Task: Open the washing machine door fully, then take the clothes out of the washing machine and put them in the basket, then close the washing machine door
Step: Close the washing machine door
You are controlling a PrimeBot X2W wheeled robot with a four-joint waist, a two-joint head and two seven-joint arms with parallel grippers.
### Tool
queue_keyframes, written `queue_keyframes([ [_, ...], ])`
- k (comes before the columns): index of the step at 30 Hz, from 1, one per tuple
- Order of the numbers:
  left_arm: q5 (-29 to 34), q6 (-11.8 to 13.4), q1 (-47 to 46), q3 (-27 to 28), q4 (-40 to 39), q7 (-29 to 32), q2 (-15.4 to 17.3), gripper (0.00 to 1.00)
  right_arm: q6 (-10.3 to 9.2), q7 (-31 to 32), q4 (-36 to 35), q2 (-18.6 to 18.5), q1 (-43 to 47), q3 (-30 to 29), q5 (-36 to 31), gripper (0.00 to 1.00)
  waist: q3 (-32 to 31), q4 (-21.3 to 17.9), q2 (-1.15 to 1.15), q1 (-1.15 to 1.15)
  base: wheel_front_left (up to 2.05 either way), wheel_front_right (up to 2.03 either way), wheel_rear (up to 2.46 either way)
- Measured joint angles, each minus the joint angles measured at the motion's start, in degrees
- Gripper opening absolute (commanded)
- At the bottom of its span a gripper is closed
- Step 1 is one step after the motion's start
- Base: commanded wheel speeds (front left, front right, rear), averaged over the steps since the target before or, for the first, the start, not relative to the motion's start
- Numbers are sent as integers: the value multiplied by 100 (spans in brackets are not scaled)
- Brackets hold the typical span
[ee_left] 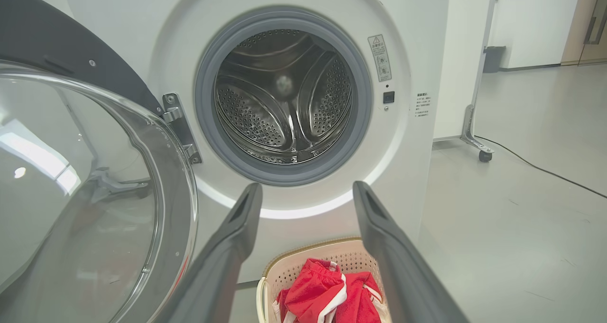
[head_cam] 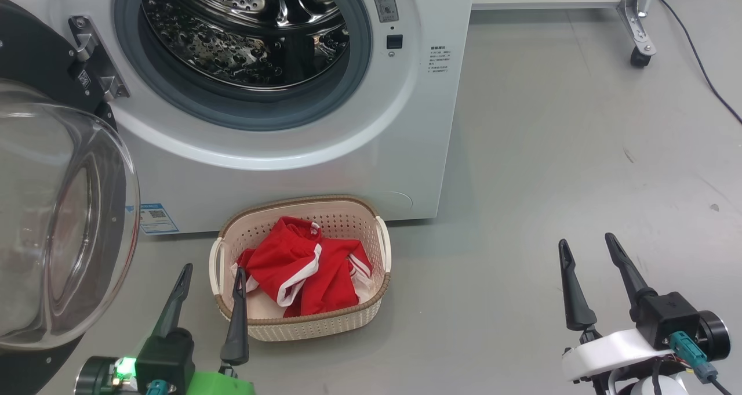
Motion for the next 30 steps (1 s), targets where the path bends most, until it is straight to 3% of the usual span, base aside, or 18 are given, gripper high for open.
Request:
queue_keyframes([
  [18, 57, 0, 3, -52, -24, 82, 0, 100, -98, 7, -60, -22, 118, -91, 5, 100, 10, 213, 0, 0, 0, 0, 0],
  [30, 97, 9, 7, 138, -160, -4, -1, 100, -11, 102, -207, -181, 99, 1, -5, 100, 133, 880, 0, 0, 0, 0, 0],
])
